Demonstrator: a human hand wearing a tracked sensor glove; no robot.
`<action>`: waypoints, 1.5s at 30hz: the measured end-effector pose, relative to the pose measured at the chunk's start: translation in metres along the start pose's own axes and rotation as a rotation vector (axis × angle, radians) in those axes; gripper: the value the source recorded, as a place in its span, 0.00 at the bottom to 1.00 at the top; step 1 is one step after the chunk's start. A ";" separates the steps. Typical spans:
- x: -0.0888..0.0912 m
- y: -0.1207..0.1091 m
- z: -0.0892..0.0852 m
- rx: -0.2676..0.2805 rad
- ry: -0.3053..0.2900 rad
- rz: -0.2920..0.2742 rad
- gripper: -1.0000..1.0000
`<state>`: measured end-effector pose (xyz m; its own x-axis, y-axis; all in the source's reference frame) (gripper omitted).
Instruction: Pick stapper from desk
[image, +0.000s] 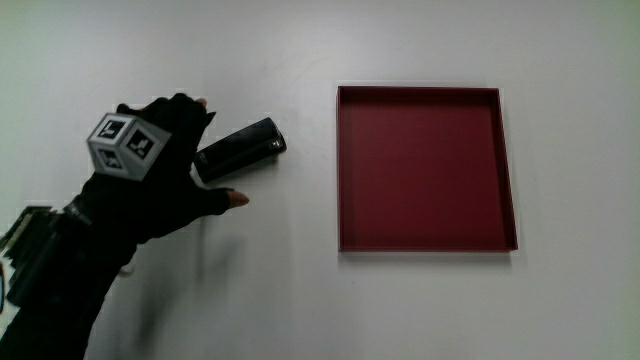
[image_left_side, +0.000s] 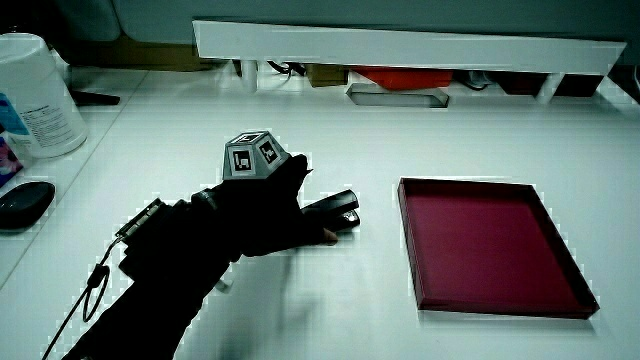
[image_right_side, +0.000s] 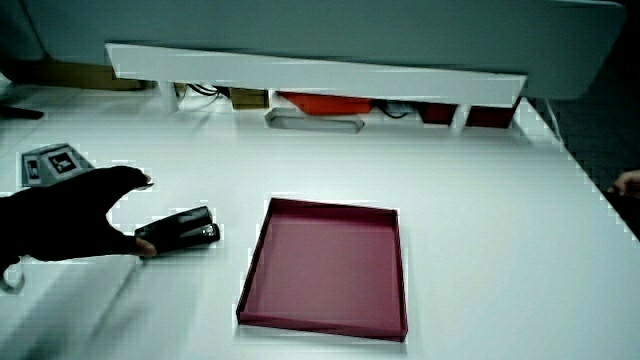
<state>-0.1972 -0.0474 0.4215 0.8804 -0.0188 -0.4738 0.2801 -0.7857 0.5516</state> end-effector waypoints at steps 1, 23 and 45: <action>0.010 0.000 0.005 0.004 0.069 -0.017 0.50; 0.016 0.062 -0.015 -0.035 0.093 -0.004 0.50; 0.016 0.059 -0.015 0.091 0.069 -0.060 1.00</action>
<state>-0.1605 -0.0844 0.4565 0.8882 0.0702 -0.4541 0.3000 -0.8372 0.4574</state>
